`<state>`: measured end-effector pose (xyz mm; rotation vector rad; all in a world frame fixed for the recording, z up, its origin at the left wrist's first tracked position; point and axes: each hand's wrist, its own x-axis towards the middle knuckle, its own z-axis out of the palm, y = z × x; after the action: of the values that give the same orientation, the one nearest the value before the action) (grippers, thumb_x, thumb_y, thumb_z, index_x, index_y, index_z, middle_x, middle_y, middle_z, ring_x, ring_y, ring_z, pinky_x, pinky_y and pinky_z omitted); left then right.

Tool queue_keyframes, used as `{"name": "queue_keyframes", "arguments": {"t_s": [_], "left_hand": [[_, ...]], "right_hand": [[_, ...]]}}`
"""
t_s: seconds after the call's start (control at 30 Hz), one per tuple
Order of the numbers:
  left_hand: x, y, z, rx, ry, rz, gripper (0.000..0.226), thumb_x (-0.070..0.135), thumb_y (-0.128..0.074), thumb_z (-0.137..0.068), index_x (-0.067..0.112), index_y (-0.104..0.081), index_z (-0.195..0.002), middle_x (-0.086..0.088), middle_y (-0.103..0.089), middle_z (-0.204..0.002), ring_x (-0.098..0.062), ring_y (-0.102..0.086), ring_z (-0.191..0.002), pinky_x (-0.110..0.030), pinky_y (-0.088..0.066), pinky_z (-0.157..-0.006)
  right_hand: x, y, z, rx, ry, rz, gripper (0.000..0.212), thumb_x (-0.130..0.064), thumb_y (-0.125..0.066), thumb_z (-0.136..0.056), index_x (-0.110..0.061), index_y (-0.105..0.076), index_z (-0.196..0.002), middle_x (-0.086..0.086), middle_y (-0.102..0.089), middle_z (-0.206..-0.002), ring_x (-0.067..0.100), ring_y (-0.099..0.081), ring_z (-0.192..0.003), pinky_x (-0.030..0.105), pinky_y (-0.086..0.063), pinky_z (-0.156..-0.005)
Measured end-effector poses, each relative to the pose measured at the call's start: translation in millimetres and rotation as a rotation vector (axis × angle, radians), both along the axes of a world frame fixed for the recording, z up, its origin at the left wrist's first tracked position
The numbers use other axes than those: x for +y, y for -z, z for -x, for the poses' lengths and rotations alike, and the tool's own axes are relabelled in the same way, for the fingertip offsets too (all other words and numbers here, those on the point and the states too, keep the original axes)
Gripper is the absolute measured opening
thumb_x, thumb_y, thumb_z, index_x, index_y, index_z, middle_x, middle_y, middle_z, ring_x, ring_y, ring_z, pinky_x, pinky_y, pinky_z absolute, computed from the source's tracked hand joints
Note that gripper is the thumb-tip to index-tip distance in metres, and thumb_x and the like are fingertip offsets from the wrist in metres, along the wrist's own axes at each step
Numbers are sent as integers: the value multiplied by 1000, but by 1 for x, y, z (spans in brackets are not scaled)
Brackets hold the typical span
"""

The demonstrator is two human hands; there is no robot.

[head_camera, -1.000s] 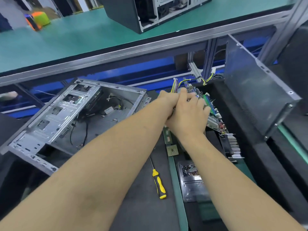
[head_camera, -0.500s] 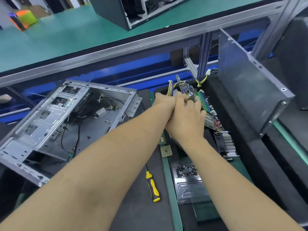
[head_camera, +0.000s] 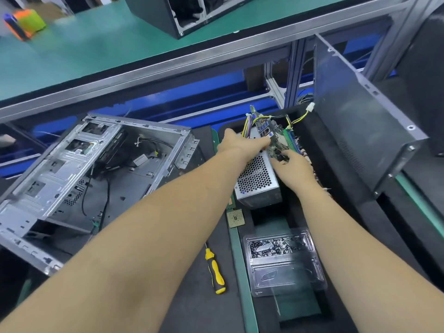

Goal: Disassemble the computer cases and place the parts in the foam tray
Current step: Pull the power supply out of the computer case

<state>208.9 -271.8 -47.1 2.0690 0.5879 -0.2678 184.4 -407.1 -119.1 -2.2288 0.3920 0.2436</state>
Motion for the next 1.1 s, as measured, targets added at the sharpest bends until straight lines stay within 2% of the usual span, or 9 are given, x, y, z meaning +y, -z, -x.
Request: {"name": "queue_keyframes", "arguments": {"t_s": [0.1,0.23,0.37,0.47,0.57,0.67,0.8,0.93,1.1], "left_hand": [[0,1,-1,5,-10,17,82,50,-77,-58,15,-46,-125,-8,-64,-116,-24,-61,-101,-35,-48,-73],[-2,4,6,21,-10,89,105,50,-76,-47,15,-35,-138,-14,-68,-122,-29,-65,-115,-46,-54,-99],[-2,8,8,6,-21,94,108,48,-72,-46,17,-33,-142,-16,-68,-121,-30,-66,-115,-47,-54,-100],[-3,7,9,13,-26,101,104,45,-71,-47,17,-33,-140,-17,-66,-123,-31,-66,-115,-49,-55,-99],[-5,11,10,20,-30,75,97,43,-74,-51,17,-36,-137,-14,-62,-126,-31,-63,-116,-48,-55,-98],[-7,22,9,40,-26,37,86,44,-78,-59,20,-40,-134,-12,-61,-128,-29,-62,-116,-48,-55,-97],[-15,38,6,82,-4,-21,76,46,-77,-65,21,-42,-128,-9,-55,-128,-30,-62,-112,-47,-54,-96],[-25,52,1,120,20,-77,82,48,-78,-65,24,-39,-133,-9,-42,-130,-31,-57,-108,-45,-55,-91],[-24,64,-15,113,-4,-118,94,54,-81,-68,26,-33,-144,-9,-38,-140,-28,-48,-97,-37,-40,-69]], "right_hand": [[1,-2,-1,-49,54,-44,60,-53,-63,-89,-20,-55,-139,4,-58,-139,33,-49,-130,48,-38,-109],[12,-15,-16,-121,158,-24,50,-56,-61,-91,-22,-63,-128,3,-66,-124,34,-49,-127,51,-35,-103],[22,-28,-42,-110,196,-100,44,-50,-61,-94,-16,-67,-120,7,-68,-119,34,-55,-121,51,-36,-106],[26,-31,-55,-82,199,-119,34,-45,-64,-92,-12,-70,-98,7,-70,-105,31,-59,-109,54,-37,-107],[26,-33,-59,-126,227,-77,25,-35,-65,-93,-14,-66,-79,5,-68,-91,29,-58,-100,50,-36,-105],[15,-39,-63,-174,339,-133,22,-32,-62,-94,-15,-68,-83,6,-69,-102,31,-57,-105,46,-39,-100],[-12,-43,-68,-215,361,-212,29,-32,-62,-91,-7,-64,-76,6,-57,-79,27,-44,-81,42,-43,-85],[-18,-42,-65,-208,325,-236,32,-40,-66,-91,-9,-72,-87,5,-65,-87,26,-51,-86,52,-46,-99],[-13,-41,-64,-213,279,-205,22,-31,-71,-87,-23,-64,-69,4,-70,-93,32,-62,-104,56,-45,-100]]}}
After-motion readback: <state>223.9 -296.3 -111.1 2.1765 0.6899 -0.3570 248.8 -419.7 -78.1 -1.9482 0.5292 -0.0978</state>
